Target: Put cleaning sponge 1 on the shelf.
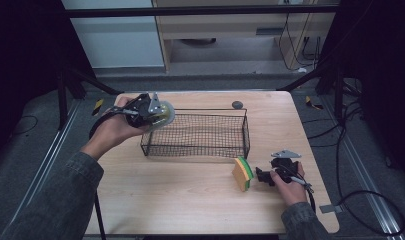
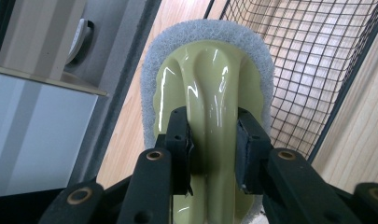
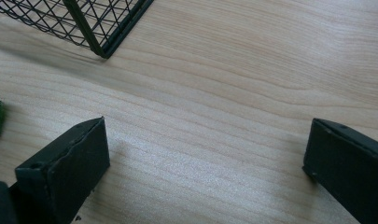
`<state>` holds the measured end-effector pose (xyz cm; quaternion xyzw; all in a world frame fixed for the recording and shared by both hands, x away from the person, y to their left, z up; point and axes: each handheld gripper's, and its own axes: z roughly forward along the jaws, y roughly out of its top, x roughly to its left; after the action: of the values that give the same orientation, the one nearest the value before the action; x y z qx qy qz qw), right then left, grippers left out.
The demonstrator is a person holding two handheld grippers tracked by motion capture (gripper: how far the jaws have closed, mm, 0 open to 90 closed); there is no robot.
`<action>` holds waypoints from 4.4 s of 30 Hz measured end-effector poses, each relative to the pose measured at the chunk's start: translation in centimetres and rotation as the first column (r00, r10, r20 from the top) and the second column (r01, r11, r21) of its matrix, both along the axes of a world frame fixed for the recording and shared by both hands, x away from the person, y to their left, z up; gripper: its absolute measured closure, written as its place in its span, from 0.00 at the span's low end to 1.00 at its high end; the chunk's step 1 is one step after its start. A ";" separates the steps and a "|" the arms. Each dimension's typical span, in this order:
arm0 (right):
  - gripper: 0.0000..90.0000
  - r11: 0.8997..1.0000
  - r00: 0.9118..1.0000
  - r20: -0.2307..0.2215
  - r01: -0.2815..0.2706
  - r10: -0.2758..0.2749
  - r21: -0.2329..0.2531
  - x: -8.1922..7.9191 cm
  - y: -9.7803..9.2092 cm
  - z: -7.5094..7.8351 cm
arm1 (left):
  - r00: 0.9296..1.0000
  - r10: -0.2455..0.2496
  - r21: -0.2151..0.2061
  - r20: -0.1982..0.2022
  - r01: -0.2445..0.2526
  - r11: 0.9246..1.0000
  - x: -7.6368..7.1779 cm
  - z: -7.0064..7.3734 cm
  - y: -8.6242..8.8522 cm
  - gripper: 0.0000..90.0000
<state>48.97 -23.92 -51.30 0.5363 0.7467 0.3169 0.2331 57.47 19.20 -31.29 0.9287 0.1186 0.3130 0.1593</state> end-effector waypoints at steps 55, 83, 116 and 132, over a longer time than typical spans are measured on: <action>0.01 1.000 1.000 0.001 0.004 -0.004 0.006 -0.1 0.1 0.0 | 0.993 -0.111 0.169 -0.042 0.116 0.979 1.6 -3.9 -3.5 0.78; 0.01 1.000 1.000 0.001 0.005 -0.005 0.005 -0.1 0.1 0.0 | 0.989 -0.095 0.185 -0.117 0.116 0.976 2.0 -7.6 -2.3 0.78; 0.01 1.000 1.000 0.000 0.007 -0.007 0.006 -0.1 0.1 0.0 | 0.977 -0.057 0.171 -0.208 0.093 0.981 3.2 -9.7 -2.1 0.78; 0.01 1.000 1.000 0.000 0.006 -0.006 0.006 -0.1 0.1 0.0 | 0.969 -0.047 0.116 -0.243 0.077 0.990 3.0 -10.1 -1.5 0.75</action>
<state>48.83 -23.83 -51.29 0.5393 0.7441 0.3184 0.2326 60.47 17.66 -41.36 0.9711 0.0879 0.2004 0.0952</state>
